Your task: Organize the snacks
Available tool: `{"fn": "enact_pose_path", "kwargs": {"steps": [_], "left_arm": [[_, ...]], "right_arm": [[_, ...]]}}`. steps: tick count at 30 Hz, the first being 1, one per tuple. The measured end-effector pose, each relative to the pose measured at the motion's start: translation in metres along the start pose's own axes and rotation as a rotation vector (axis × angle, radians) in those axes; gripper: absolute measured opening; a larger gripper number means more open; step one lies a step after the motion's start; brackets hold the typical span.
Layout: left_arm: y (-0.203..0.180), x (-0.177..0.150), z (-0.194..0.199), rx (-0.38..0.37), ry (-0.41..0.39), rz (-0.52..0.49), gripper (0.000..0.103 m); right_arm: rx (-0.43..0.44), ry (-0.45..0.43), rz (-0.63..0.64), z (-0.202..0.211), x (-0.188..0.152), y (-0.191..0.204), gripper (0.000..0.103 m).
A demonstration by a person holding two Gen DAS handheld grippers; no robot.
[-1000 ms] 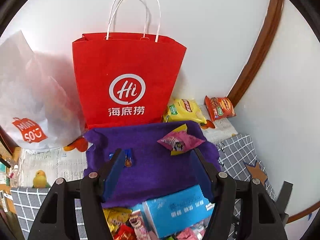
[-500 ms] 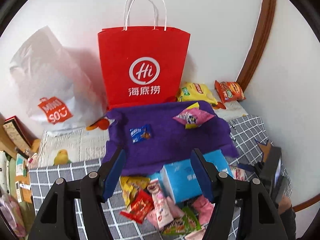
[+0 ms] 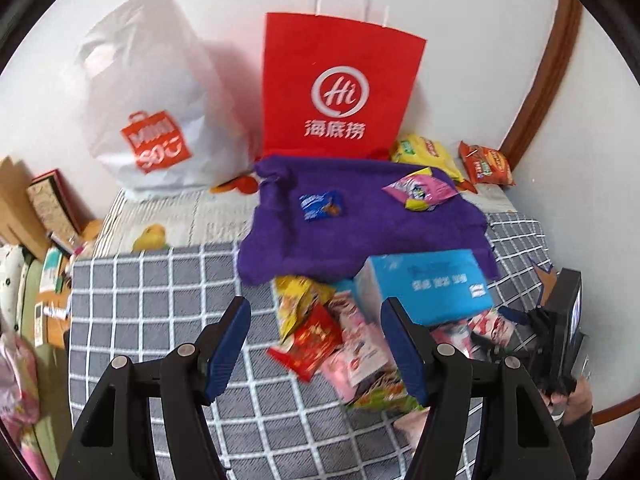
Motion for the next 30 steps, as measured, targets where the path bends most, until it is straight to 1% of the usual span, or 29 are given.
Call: {"fn": "enact_pose_path", "kwargs": {"steps": [1, 3, 6, 10, 12, 15, 17, 20, 22, 24, 27, 29, 30], "left_arm": [[0.003, -0.005, 0.0, 0.012, 0.0, 0.004, 0.065], [0.007, -0.012, -0.002, 0.029, -0.002, 0.017, 0.065], [0.016, -0.025, -0.012, 0.057, 0.009, 0.036, 0.065], [0.023, -0.039, -0.037, 0.069, 0.037, 0.059, 0.065], [0.026, -0.04, -0.047, 0.069, 0.037, 0.072, 0.065], [0.027, -0.036, -0.062, 0.051, 0.026, 0.081, 0.065], [0.027, -0.031, -0.071, 0.057, 0.038, 0.072, 0.065], [0.027, -0.021, -0.085, 0.036, 0.037, 0.077, 0.065], [0.024, -0.015, -0.095, 0.042, 0.04, 0.069, 0.065], [0.023, -0.009, -0.108, 0.052, 0.048, 0.062, 0.065], [0.027, -0.007, -0.123, 0.049, 0.049, 0.076, 0.065], [0.03, -0.008, -0.127, 0.047, 0.035, 0.079, 0.065], [0.031, -0.009, -0.129, 0.046, 0.031, 0.078, 0.064]], "right_arm": [[0.006, -0.015, -0.019, 0.002, 0.001, -0.002, 0.06], [-0.023, -0.02, -0.029, 0.006, -0.002, -0.002, 0.055], [-0.118, -0.055, -0.09, 0.013, -0.01, -0.007, 0.055], [-0.11, -0.077, -0.184, 0.014, -0.023, -0.018, 0.055], [-0.112, -0.092, -0.208, 0.015, -0.027, -0.019, 0.055], [-0.141, -0.083, -0.199, 0.012, -0.025, -0.018, 0.056], [-0.156, -0.08, -0.195, 0.011, -0.024, -0.017, 0.056], [-0.149, -0.08, -0.2, 0.01, -0.023, -0.018, 0.056], [-0.138, -0.079, -0.208, 0.01, -0.024, -0.02, 0.056], [-0.146, -0.078, -0.205, 0.01, -0.024, -0.019, 0.056], [-0.181, -0.077, -0.186, 0.01, -0.022, -0.014, 0.057], [-0.169, -0.077, -0.194, 0.009, -0.023, -0.017, 0.057], [-0.162, -0.076, -0.2, 0.009, -0.023, -0.018, 0.057]]}}
Point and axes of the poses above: each gripper's, at about its wrist camera, not at the fingertips, and z roughly against the way its jaws point, y to its left, x to its top, the point moved 1 cm from there along -z, roughly the way its jaws point, and after that the axes turned 8 degrees about -x, right-handed, at the moved point
